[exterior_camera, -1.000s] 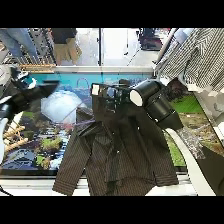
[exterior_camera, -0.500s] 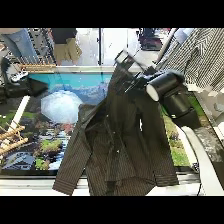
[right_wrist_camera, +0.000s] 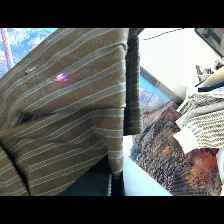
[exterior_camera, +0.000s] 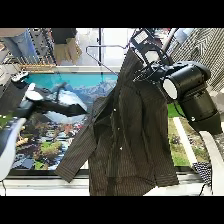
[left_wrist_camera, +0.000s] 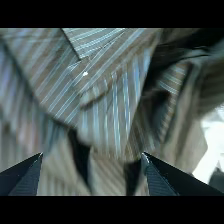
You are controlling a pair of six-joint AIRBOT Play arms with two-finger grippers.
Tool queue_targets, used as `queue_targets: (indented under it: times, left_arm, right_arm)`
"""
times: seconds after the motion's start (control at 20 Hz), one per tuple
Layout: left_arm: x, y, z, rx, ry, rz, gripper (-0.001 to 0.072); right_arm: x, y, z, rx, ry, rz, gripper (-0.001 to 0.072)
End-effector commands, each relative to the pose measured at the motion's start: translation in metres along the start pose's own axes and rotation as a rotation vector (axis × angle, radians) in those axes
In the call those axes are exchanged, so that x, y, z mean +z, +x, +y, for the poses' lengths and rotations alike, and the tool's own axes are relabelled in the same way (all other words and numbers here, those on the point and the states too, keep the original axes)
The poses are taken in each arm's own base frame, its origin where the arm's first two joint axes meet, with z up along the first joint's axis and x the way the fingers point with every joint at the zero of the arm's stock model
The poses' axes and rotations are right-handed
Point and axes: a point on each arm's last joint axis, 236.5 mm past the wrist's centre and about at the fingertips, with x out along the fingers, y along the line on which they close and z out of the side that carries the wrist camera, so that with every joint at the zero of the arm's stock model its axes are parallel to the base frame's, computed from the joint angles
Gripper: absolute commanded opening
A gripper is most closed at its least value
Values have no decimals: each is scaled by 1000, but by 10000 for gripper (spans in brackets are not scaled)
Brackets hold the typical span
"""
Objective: Fold the clothes and pants, and hang the long-sleeved shirts on hangers.
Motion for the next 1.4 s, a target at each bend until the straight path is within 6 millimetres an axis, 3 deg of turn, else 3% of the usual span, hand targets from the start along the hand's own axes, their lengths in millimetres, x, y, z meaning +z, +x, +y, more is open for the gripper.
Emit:
queue_targets:
  times: [0.0, 0.15, 0.25, 0.3, 0.35, 0.4, 0.6, 0.85, 1.0, 1.1, 1.35]
  left_arm:
    - [3, 58, -7, -39, 47, -43, 713]
    - [5, 90, -11, -88, 28, -75, 713]
    - [17, 103, 5, -23, -23, -135, 641]
    - [27, 102, 14, 11, -36, -177, 370]
    - [38, 96, 19, 31, -37, -215, 46]
    - [57, 83, 23, 42, -49, -279, 17]
    - [138, 1, 28, 59, -12, -507, 14]
    - [196, -97, 38, 84, -39, -711, 14]
    - [200, -124, 34, 52, -48, -717, 14]
    - [191, -126, 24, 12, -29, -664, 14]
    - [150, -120, -12, -113, 18, -470, 14]
  right_arm:
    - [4, -2, -1, 0, 10, -19, 23]
    - [15, -3, -2, -3, 12, -63, 23]
    - [15, -3, 0, 2, 15, -63, 23]
    - [14, -3, 0, 5, 16, -58, 23]
    - [12, -3, 3, 15, 21, -49, 23]
    - [9, -3, 8, 36, 31, -38, 23]
    - [6, -7, 47, 204, 22, -23, 23]
    - [-10, -10, 60, 264, -42, 38, 22]
    - [-41, -8, 58, 257, -146, 150, 21]
    - [-66, -2, 54, 230, -215, 236, 21]
    - [-101, 23, 29, 91, -340, 365, 20]
